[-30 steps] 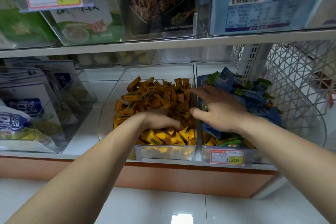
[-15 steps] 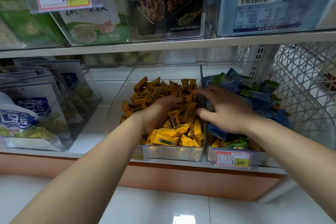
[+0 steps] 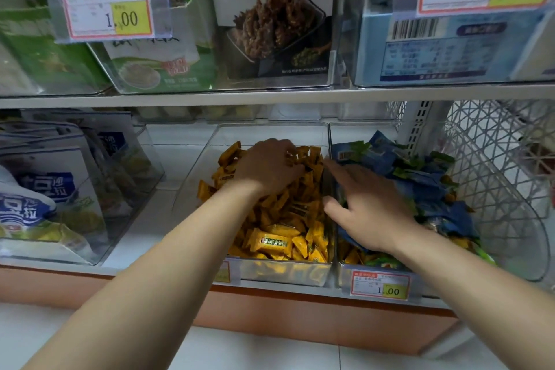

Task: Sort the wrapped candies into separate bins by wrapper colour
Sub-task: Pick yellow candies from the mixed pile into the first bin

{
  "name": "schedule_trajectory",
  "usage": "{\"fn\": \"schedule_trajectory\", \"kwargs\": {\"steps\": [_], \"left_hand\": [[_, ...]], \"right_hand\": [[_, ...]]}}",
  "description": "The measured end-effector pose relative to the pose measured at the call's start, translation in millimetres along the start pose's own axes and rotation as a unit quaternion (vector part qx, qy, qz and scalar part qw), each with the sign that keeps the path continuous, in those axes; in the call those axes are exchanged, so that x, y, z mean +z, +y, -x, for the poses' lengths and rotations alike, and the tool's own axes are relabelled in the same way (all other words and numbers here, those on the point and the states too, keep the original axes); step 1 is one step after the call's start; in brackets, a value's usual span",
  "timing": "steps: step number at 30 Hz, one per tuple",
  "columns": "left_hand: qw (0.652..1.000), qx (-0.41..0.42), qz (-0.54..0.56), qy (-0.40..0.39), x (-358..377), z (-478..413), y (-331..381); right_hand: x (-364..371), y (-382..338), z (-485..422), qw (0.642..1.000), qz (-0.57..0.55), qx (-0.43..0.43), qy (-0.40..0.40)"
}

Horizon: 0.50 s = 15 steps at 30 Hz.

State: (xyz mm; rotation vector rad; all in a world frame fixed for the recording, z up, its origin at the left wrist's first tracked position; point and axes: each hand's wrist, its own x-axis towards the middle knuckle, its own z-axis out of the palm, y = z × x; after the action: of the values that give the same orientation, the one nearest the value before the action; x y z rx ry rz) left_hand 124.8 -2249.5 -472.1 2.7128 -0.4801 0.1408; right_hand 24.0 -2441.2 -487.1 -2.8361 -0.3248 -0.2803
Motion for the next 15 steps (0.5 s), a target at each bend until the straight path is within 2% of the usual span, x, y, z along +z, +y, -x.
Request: {"fn": "schedule_trajectory", "kwargs": {"steps": [4, 8, 10, 15], "left_hand": [[0.997, 0.037, -0.058, -0.044, 27, -32, 5], [0.974, -0.043, -0.146, -0.169, 40, -62, 5], [0.959, -0.047, -0.186, -0.208, 40, -71, 3], [0.95, -0.044, -0.05, -0.306, 32, -71, -11]], "right_hand": [[4, 3, -1, 1.0, 0.003, 0.0, 0.005], [5, 4, -2, 1.0, -0.002, -0.003, 0.011], [5, 4, -2, 1.0, -0.003, -0.001, 0.011], [5, 4, -4, 1.0, 0.0, -0.001, 0.012]]}}
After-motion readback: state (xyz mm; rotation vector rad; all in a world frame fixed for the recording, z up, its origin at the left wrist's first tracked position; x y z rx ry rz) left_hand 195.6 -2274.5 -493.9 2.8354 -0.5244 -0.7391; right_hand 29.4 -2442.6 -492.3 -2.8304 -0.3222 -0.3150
